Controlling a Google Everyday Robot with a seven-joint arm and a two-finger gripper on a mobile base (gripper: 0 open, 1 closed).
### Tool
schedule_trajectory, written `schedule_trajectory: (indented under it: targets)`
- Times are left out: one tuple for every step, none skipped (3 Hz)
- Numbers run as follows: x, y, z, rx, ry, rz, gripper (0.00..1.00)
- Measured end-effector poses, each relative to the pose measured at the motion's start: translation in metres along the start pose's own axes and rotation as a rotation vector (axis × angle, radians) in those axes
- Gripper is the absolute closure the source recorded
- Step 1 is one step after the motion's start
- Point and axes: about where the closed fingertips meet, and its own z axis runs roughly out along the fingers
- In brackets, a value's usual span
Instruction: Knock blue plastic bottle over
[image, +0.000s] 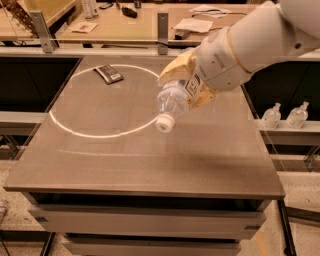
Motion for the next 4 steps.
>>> schedule_trajectory:
  targets:
    - [0.0, 0.006, 0.025, -0.192, 0.042, -0.069, 1.0]
    - [0.015, 0.023, 0.049, -0.373, 0.08, -0.126, 1.0]
    - [0.028, 0.038, 0.063, -0.438, 0.072, -0.141, 1.0]
    - [0.037, 0.057, 0.073, -0.407, -0.028, -0.117, 1.0]
